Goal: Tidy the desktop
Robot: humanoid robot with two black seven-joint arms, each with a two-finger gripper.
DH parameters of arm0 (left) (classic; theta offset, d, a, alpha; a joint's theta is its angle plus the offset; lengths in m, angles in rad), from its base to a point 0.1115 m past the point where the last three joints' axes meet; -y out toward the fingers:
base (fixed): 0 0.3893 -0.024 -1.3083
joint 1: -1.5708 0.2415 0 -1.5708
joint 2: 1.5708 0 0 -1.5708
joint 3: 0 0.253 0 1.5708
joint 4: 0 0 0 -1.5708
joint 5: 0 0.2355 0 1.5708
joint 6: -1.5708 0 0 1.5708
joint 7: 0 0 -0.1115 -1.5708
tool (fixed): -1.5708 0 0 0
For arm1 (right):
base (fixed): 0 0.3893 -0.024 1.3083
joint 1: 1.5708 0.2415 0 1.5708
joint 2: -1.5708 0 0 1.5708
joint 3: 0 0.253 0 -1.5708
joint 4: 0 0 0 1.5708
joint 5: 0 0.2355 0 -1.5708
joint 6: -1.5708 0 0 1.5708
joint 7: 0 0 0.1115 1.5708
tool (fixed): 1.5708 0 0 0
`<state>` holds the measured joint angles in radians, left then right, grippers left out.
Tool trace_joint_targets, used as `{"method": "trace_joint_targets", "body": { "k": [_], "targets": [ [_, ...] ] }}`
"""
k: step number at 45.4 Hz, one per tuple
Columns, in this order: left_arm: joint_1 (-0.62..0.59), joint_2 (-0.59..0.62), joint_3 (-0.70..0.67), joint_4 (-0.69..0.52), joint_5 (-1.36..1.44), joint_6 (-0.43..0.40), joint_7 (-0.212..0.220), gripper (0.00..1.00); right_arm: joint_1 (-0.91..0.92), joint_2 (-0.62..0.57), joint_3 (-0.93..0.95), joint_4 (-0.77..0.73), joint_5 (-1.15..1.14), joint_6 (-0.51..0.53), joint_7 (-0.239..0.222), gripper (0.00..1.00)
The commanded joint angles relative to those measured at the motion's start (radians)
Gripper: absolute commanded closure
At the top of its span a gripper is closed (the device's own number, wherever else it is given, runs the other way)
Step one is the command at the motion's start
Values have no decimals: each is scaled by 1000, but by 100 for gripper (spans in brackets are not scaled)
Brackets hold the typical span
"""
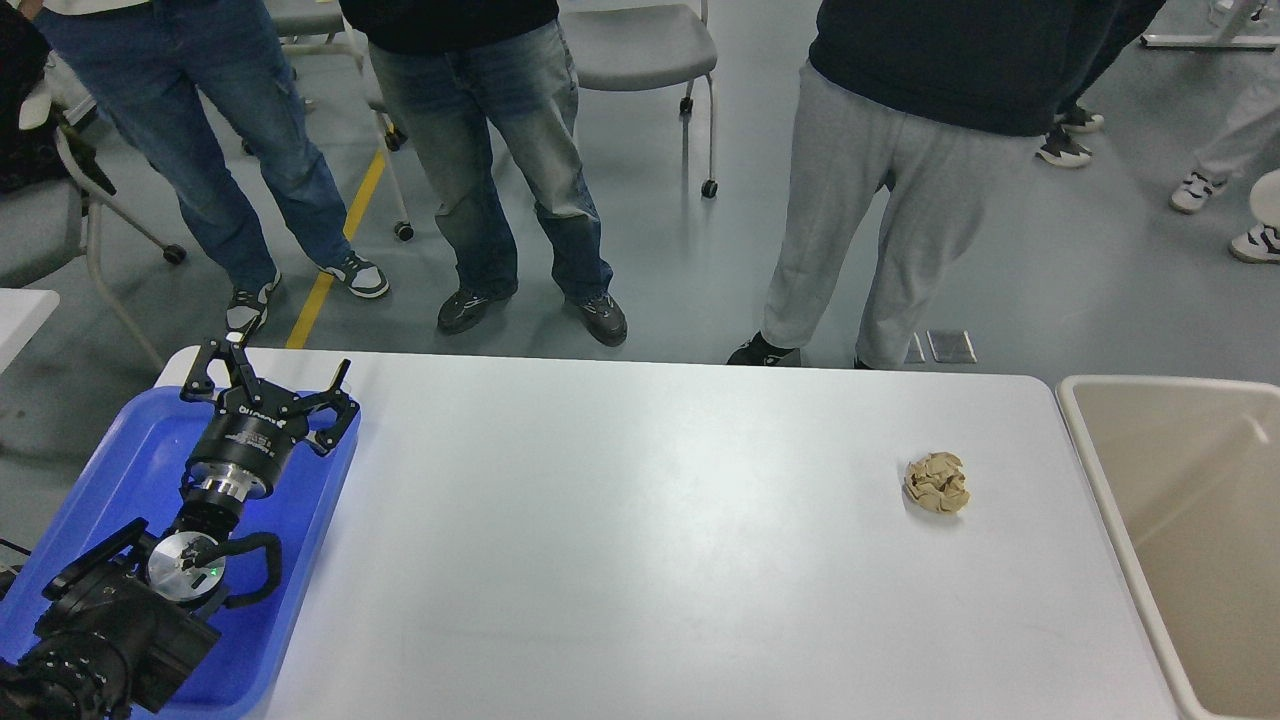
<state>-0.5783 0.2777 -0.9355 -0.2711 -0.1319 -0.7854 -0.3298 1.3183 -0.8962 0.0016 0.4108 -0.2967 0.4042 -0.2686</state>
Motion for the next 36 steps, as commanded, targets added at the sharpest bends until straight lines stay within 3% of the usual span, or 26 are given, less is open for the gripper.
{"method": "trace_joint_targets", "body": {
  "k": [1,16,36],
  "targets": [
    [0,0,0,0,0,0,0,0,-204,192,139,-354,5,-148,40,100],
    [0,0,0,1,0,0,0,0,-393,339,268,-402,82,-528,28,100],
    [0,0,1,0,0,0,0,0,-570,454,268,-402,364,-680,25,100]
  ]
}}
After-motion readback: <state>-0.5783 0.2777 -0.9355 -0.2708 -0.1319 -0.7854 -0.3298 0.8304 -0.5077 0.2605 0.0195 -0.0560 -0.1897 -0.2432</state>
